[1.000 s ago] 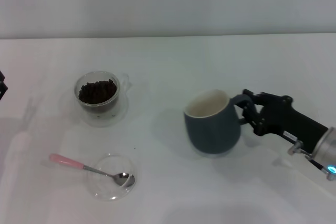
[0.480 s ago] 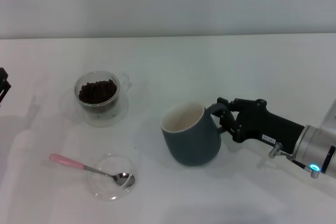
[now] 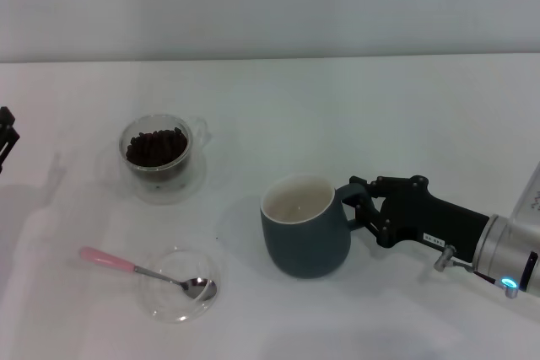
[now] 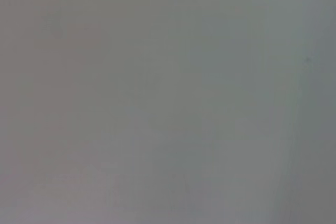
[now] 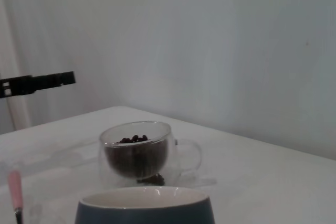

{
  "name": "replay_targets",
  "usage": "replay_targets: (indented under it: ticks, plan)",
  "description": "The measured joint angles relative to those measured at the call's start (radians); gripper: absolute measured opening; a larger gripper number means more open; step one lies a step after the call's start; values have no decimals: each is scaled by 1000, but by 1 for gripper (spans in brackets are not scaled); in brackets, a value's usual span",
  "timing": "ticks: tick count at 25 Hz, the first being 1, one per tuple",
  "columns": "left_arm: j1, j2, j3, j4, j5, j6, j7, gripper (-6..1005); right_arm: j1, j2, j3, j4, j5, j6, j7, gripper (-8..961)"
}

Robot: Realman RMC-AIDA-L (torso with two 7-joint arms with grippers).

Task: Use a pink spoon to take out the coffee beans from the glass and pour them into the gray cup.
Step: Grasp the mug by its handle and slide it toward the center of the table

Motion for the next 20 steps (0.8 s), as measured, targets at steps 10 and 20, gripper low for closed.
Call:
replay_targets:
  ticks: [10,20]
  plan:
    - [-6,0,1,0,1,0,1,866,-25,0,-33,-15,-1,7,7,338]
    - [4,0,-4,0,-4,-9,-1,865,-83,-14,-43,-29,0,-31,85,611]
